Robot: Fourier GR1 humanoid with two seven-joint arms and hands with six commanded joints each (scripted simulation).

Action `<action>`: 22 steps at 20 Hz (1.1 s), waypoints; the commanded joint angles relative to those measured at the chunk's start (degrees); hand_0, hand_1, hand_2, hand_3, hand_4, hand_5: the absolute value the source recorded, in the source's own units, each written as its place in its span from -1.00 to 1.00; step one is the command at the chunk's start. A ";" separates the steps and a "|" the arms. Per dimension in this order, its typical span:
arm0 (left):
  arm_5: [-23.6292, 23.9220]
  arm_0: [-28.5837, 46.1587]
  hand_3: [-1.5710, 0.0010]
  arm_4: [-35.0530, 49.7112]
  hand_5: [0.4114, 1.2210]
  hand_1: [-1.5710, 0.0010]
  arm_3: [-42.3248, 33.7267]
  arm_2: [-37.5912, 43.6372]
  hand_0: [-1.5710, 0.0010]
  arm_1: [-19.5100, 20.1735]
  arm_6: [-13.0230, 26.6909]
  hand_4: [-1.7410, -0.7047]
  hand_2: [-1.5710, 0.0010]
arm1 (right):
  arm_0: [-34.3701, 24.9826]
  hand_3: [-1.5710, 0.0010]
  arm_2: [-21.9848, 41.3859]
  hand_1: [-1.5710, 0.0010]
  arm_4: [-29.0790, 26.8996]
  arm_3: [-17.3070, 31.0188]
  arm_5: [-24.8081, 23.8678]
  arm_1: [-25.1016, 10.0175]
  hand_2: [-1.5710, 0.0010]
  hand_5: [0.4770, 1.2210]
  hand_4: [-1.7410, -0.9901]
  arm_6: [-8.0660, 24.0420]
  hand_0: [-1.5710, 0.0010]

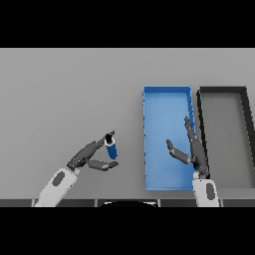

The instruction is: Pick up the blue pipe and place it into the blue bin.

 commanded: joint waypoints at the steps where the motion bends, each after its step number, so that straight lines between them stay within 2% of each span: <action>1: 0.27 -1.11 1.00 -0.62 -0.89 1.00 1.54 -0.29 1.00 -1.21 0.05 0.20 1.00 | 0.01 1.00 0.02 1.00 0.24 -0.20 -0.03 -0.22 1.00 -0.58 0.41 -0.13 1.00; 2: 0.74 -2.07 1.00 -1.82 -0.91 1.00 3.63 -0.20 1.00 -1.34 0.25 0.24 1.00 | 0.85 1.00 0.39 1.00 0.31 -0.69 0.05 0.04 1.00 -0.57 0.40 -1.14 1.00; 5: 1.81 -3.64 1.00 -3.78 -0.98 1.00 5.70 -0.94 1.00 -2.82 0.59 0.33 1.00 | -0.18 1.00 -0.79 1.00 -0.44 -0.22 0.16 -0.87 1.00 -0.55 0.38 -0.24 1.00; 6: 1.50 -3.40 1.00 -3.16 -0.98 1.00 6.63 -0.79 1.00 -3.56 -0.54 0.31 1.00 | 0.59 1.00 -0.62 1.00 -0.13 -0.61 0.08 -0.94 1.00 -0.55 0.40 -1.14 1.00; 9: 1.22 -3.94 1.00 -2.63 -0.87 1.00 7.95 -1.22 1.00 -6.17 -2.81 0.22 1.00 | 0.70 1.00 -0.26 1.00 0.45 -0.29 -0.09 -0.68 1.00 -0.53 0.42 -0.85 1.00; 11: 0.61 -4.06 0.84 -0.33 -0.66 0.95 8.53 -0.39 1.00 -7.81 -3.24 0.07 0.81 | 1.68 1.00 -0.45 1.00 0.49 -0.74 -0.24 -0.88 1.00 -0.52 0.41 -2.35 1.00; 12: 0.61 -4.61 0.65 0.51 -0.50 0.80 9.59 0.19 0.99 -8.78 -2.78 -0.04 0.61 | 0.82 1.00 -0.65 1.00 -0.37 -1.02 0.15 -0.83 1.00 -0.52 0.39 -1.22 1.00; 13: 0.48 -3.90 0.32 1.47 -0.20 0.59 9.40 0.26 0.84 -9.67 -3.25 -0.11 0.38 | 0.81 1.00 -0.81 1.00 -0.42 -0.77 0.17 -0.99 1.00 -0.52 0.39 -0.95 1.00; 14: 0.68 -3.37 0.05 1.82 0.04 0.30 9.18 0.31 0.54 -10.11 -3.69 -0.28 0.12 | 0.45 1.00 -0.81 1.00 -0.29 -0.54 0.04 -0.94 1.00 -0.52 0.39 -0.72 1.00; 16: 0.81 -3.60 -0.31 1.75 0.39 -0.17 8.69 0.38 -0.01 -10.71 -2.32 -0.53 -0.28 | 0.68 1.00 -0.18 1.00 0.09 -0.20 -0.01 -0.24 1.00 -0.51 0.38 -1.39 1.00; 18: 0.61 -3.42 -0.52 1.15 0.61 -0.47 8.74 -0.07 -0.37 -11.08 -3.45 -0.69 -0.54 | 0.28 1.00 -0.99 1.00 -1.05 -0.46 0.44 -0.82 1.00 -0.51 0.35 -0.46 1.00; 20: 2.06 -3.34 -0.69 -0.31 0.75 -0.66 8.35 -0.81 -0.60 -11.53 -3.49 -0.59 -0.71 | -0.50 1.00 -0.72 1.00 -0.77 0.68 0.62 -0.66 1.00 -0.53 0.38 0.38 1.00; 22: 2.96 -2.02 -0.80 -1.09 0.84 -0.78 6.28 -1.11 -0.74 -11.78 -5.70 -0.54 -0.81 | -0.11 1.00 -0.61 1.00 -1.08 0.18 0.66 -0.36 1.00 -0.57 0.38 -0.89 1.00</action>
